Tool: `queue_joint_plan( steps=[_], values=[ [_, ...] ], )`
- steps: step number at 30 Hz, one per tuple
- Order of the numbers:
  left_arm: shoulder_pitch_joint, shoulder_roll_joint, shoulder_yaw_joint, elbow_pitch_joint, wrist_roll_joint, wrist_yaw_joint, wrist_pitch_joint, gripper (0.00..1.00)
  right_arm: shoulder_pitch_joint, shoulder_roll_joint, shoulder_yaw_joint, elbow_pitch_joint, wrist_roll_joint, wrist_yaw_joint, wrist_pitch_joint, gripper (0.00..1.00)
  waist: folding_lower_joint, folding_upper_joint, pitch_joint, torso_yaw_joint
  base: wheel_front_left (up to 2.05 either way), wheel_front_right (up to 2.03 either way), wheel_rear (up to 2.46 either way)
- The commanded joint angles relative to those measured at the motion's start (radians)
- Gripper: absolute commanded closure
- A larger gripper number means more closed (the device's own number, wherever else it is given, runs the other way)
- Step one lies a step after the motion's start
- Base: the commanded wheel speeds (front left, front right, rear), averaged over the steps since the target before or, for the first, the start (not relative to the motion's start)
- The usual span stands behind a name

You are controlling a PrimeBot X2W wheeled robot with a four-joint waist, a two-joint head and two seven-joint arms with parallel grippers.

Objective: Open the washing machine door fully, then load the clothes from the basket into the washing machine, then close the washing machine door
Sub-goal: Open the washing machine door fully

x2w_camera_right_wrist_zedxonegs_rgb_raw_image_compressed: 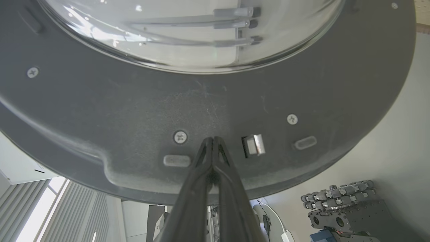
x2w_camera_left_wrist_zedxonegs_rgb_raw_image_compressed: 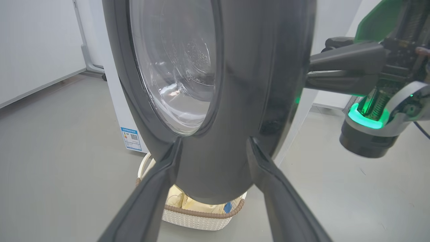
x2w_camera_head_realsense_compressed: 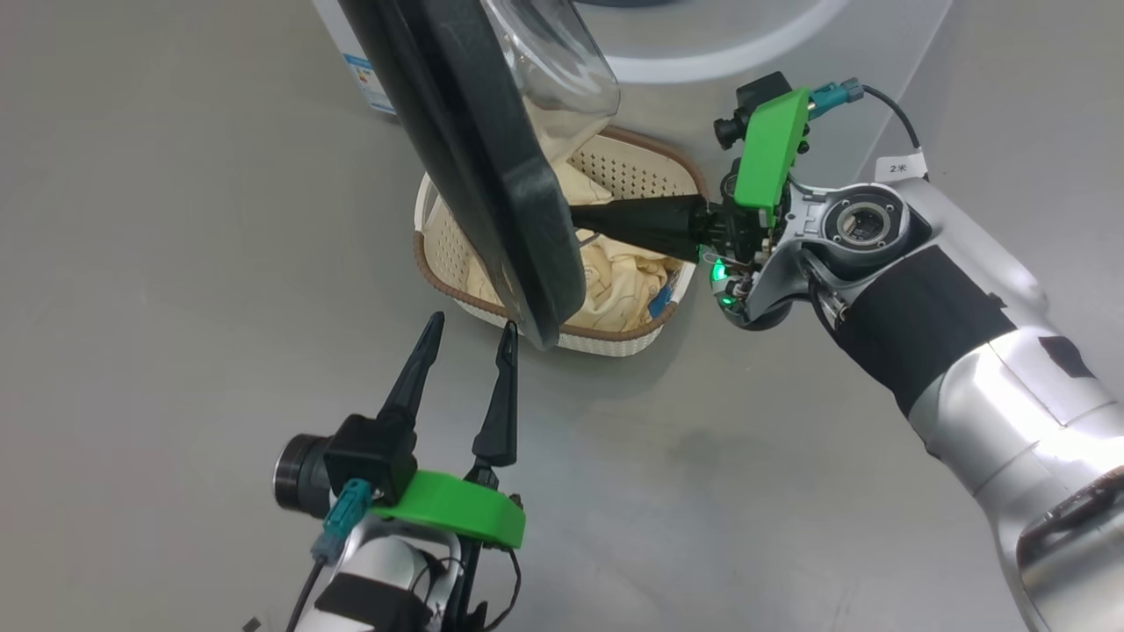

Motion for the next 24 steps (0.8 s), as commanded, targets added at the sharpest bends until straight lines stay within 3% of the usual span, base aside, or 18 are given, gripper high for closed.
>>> queue_joint_plan(
  steps=[1,13,21,24],
  values=[
    [0.001,0.015,0.025,-0.024,0.007,0.003,-0.007,0.00,0.001,0.031,0.009,-0.035,0.011,-0.003,-0.012,1.00,0.0000,0.0000,-0.003,0.002,0.00,0.00,0.00],
    [0.026,0.015,0.037,-0.020,0.009,0.003,-0.007,0.00,0.003,0.013,0.057,-0.036,0.022,-0.003,-0.081,1.00,0.0000,0.0000,-0.045,-0.017,0.00,0.00,0.00],
    [0.062,0.015,0.072,-0.016,0.034,-0.010,-0.007,0.00,0.076,-0.142,0.101,-0.229,-0.254,-0.003,-0.357,1.00,0.0000,0.0000,-0.123,-0.069,0.00,0.00,0.00],
    [0.088,0.015,0.101,-0.020,0.050,-0.010,-0.007,0.00,0.136,-0.238,0.161,-0.347,-0.445,-0.003,-0.511,1.00,0.0000,0.0000,-0.156,-0.115,0.00,0.00,0.00]
  ],
)
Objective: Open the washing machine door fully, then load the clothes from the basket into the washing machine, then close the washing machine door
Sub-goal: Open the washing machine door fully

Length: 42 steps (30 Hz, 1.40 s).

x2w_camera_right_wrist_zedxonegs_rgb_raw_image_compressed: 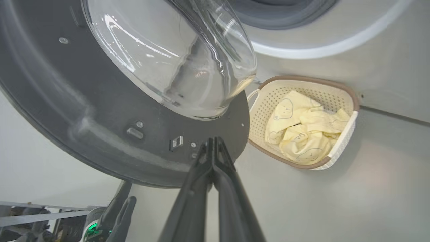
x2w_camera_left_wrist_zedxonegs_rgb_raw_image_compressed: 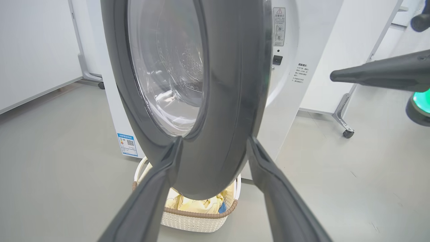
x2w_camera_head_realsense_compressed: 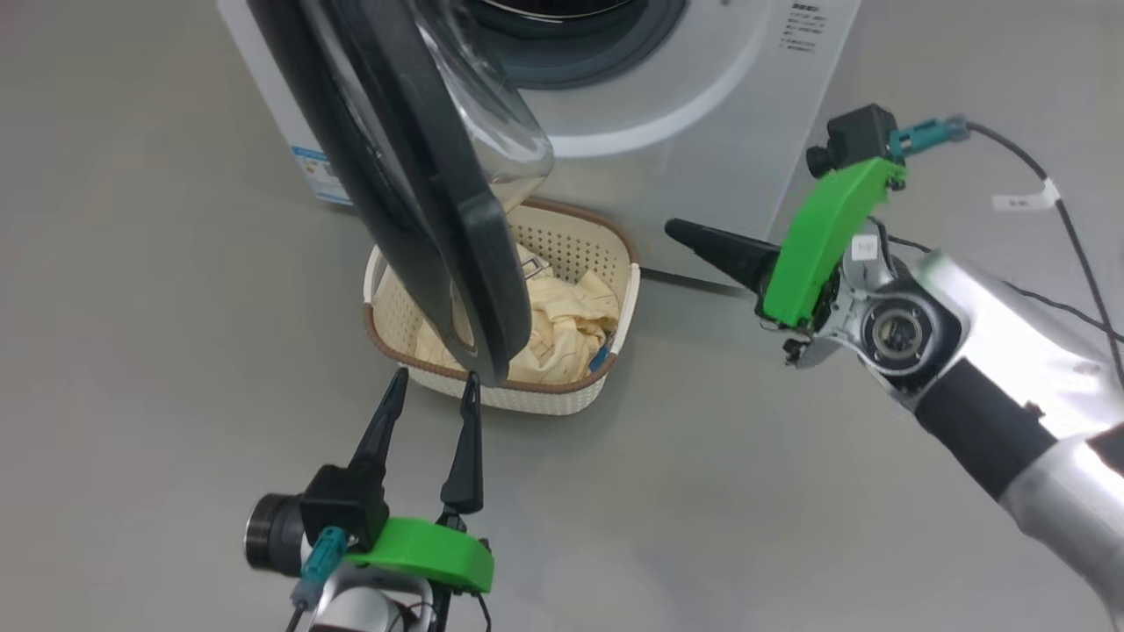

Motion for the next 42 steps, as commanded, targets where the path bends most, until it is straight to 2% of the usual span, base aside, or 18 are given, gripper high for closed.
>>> queue_joint_plan(
  steps=[1,7,12,17,25,29,31,37,41,42],
  values=[
    [-0.005,0.013,0.048,-0.032,0.015,-0.003,-0.007,0.00,0.016,-0.032,0.010,-0.055,-0.077,-0.003,-0.071,1.00,0.0001,-0.0001,-0.031,-0.043,0.00,0.00,0.00],
    [0.024,0.013,0.098,-0.032,0.041,-0.013,-0.007,0.00,0.122,-0.120,0.041,-0.104,-0.318,-0.003,-0.324,1.00,0.0001,-0.0001,-0.078,-0.102,0.00,0.00,0.00],
    [0.050,0.013,0.144,-0.037,0.060,-0.022,-0.007,0.00,0.215,-0.133,-0.003,-0.105,-0.428,-0.003,-0.454,1.00,0.0001,-0.0001,-0.108,-0.146,0.00,0.00,0.00],
    [0.069,0.013,0.201,-0.044,0.080,-0.037,-0.007,0.00,0.289,-0.124,-0.082,-0.096,-0.593,-0.003,-0.536,1.00,0.0001,-0.0001,-0.128,-0.185,0.00,0.00,0.00],
    [0.090,0.013,0.264,-0.059,0.097,-0.051,-0.007,0.00,0.462,-0.054,-0.309,-0.111,-0.910,-0.003,-0.571,1.00,0.0001,-0.0001,-0.145,-0.228,0.00,0.00,0.00],
    [0.097,0.013,0.281,-0.062,0.100,-0.055,-0.007,0.00,0.561,0.009,-0.445,-0.146,-1.063,-0.003,-0.564,1.00,0.0001,-0.0001,-0.154,-0.243,0.00,0.00,0.00],
    [0.099,0.013,0.284,-0.062,0.100,-0.056,-0.007,0.00,0.587,0.028,-0.478,-0.160,-1.091,-0.003,-0.559,1.00,0.0001,-0.0001,-0.158,-0.246,0.00,0.00,0.00],
    [0.129,0.013,0.305,-0.070,0.097,-0.055,-0.007,0.00,0.722,0.152,-0.642,-0.248,-1.213,-0.003,-0.504,1.00,0.0001,-0.0001,-0.184,-0.265,0.00,0.00,0.00],
    [0.136,0.013,0.311,-0.073,0.095,-0.055,-0.007,0.00,0.780,0.200,-0.725,-0.308,-1.294,-0.003,-0.486,1.00,0.0001,-0.0001,-0.188,-0.269,0.00,0.00,0.00],
    [0.136,0.013,0.311,-0.073,0.096,-0.055,-0.007,0.00,0.789,0.207,-0.745,-0.319,-1.318,-0.003,-0.485,0.83,0.0001,-0.0001,-0.188,-0.270,0.00,0.00,0.00]
  ],
)
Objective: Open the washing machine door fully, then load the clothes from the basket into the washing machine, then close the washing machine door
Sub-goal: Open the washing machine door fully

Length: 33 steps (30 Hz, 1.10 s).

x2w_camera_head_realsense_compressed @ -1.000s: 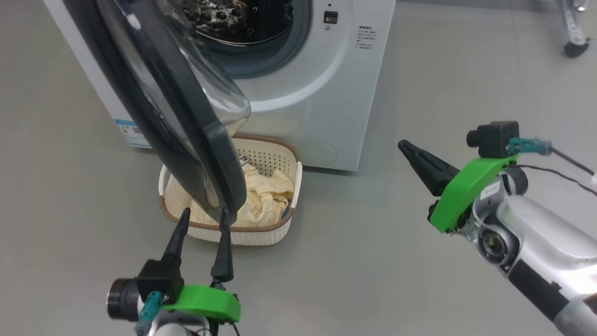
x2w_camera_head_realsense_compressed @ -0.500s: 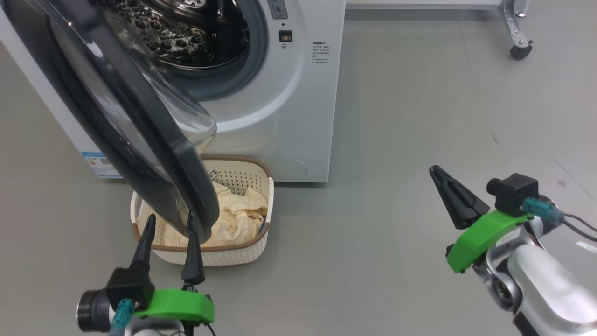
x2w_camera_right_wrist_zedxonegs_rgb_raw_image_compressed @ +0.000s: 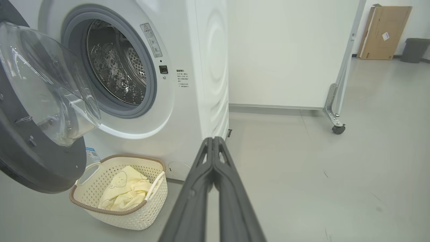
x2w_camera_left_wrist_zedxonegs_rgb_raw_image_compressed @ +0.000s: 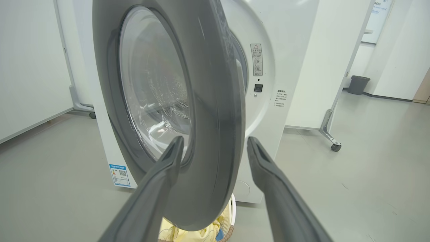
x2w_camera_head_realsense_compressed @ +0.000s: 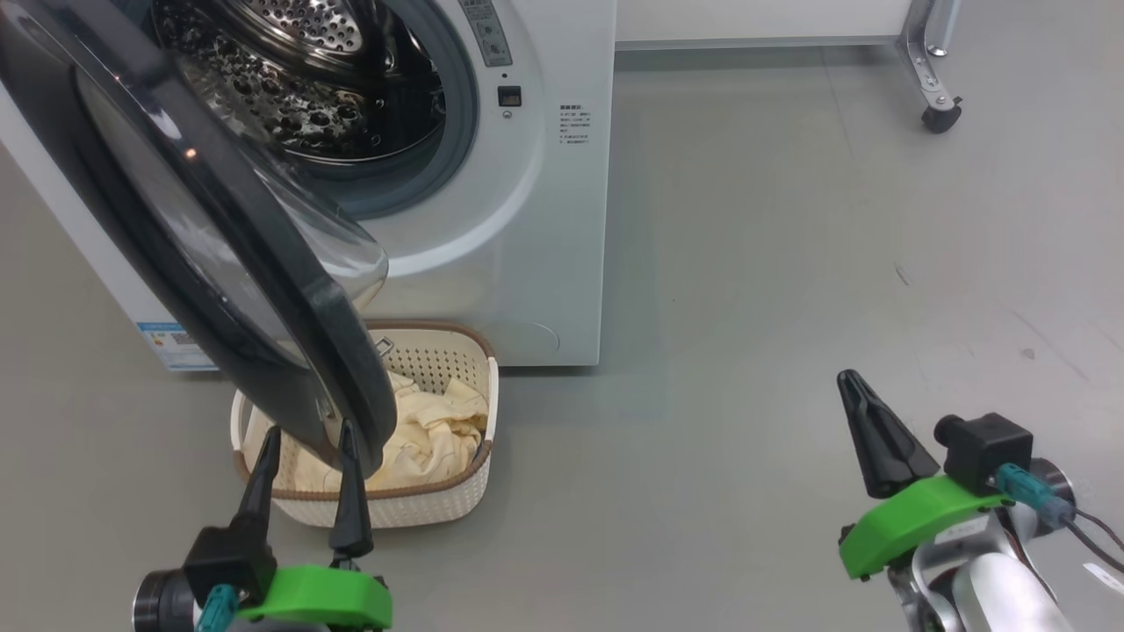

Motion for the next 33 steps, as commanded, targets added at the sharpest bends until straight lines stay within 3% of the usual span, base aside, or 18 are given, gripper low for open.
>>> queue_joint_plan(
  steps=[1,2,33],
  values=[
    [-0.032,0.011,0.039,-0.037,0.004,0.002,-0.007,0.00,-0.029,-0.001,0.007,-0.042,-0.017,-0.003,0.001,0.13,0.0001,0.0000,0.000,-0.001,0.00,0.00,0.00],
    [-0.032,0.011,0.039,-0.037,0.004,0.002,-0.007,0.00,-0.023,0.006,-0.004,-0.050,-0.031,-0.003,0.002,0.00,0.0001,0.0000,-0.001,-0.001,0.00,0.00,0.00],
    [-0.042,0.011,0.032,-0.012,0.015,-0.002,-0.007,0.00,-0.001,0.043,-0.027,-0.075,-0.079,-0.003,0.021,0.00,0.0001,0.0000,0.011,0.000,0.00,0.00,0.00]
  ],
)
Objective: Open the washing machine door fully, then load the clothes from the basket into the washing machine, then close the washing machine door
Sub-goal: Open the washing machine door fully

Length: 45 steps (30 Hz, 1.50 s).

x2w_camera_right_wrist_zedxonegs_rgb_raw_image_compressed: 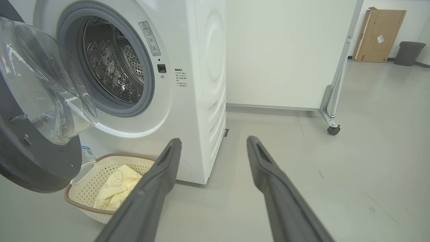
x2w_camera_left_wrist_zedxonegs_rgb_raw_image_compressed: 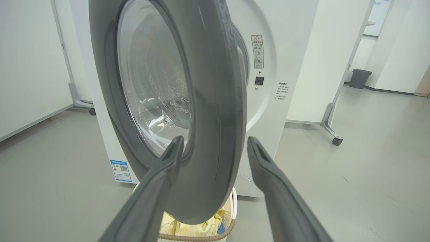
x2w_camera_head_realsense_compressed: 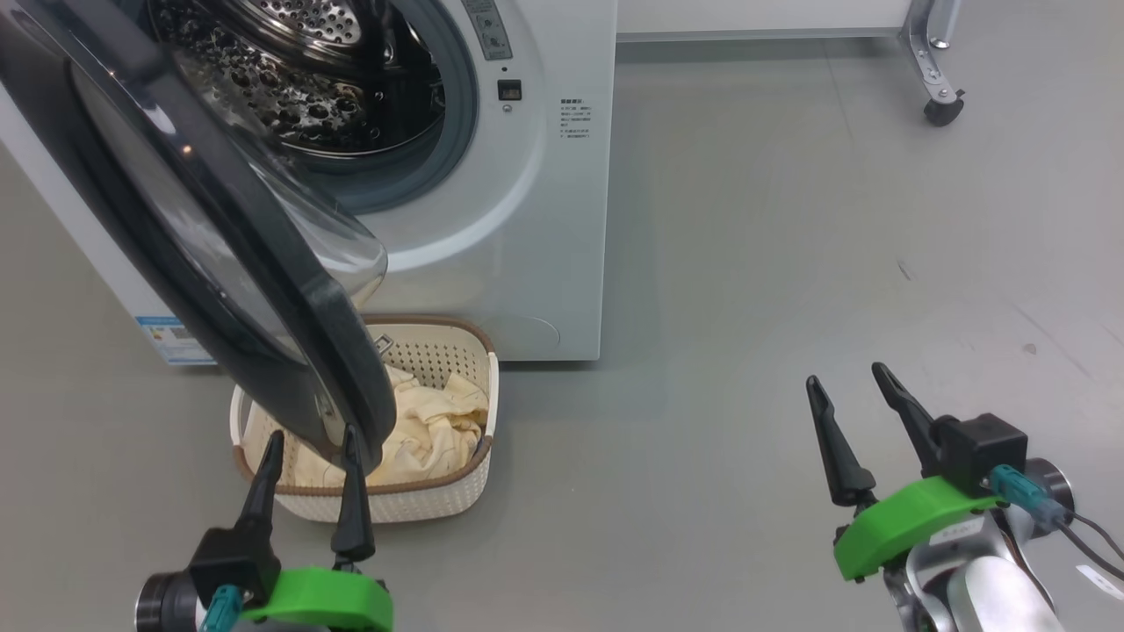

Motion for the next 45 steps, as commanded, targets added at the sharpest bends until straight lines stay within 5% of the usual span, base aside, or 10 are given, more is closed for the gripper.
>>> queue_joint_plan(
  steps=[1,26,28,29,45],
  values=[
    [-0.041,0.011,0.033,-0.028,0.006,-0.001,-0.007,0.00,-0.020,0.002,0.018,-0.029,-0.007,-0.003,-0.005,0.00,0.0000,0.0000,-0.001,0.001,0.00,0.00,0.00],
    [-0.034,0.011,0.029,-0.021,0.002,0.002,-0.007,0.00,-0.022,0.003,0.026,-0.011,-0.018,-0.003,-0.009,0.00,0.0000,0.0000,-0.016,0.001,0.00,0.00,0.00],
    [-0.034,0.011,0.028,-0.017,-0.003,-0.001,-0.007,0.78,-0.021,0.003,0.027,-0.007,-0.022,-0.003,-0.010,0.00,0.0000,0.0000,-0.017,0.001,0.00,0.00,0.00],
    [-0.034,0.011,0.028,-0.015,-0.004,-0.002,-0.007,1.00,-0.021,0.003,0.027,-0.006,-0.024,-0.003,-0.010,0.00,0.0000,0.0000,-0.017,0.001,0.00,0.00,0.00],
    [-0.036,0.011,0.060,-0.043,-0.012,-0.013,-0.007,1.00,-0.022,0.003,0.023,0.003,-0.029,-0.003,-0.014,0.00,0.0000,0.0000,-0.027,0.005,0.00,0.00,0.00]
  ],
)
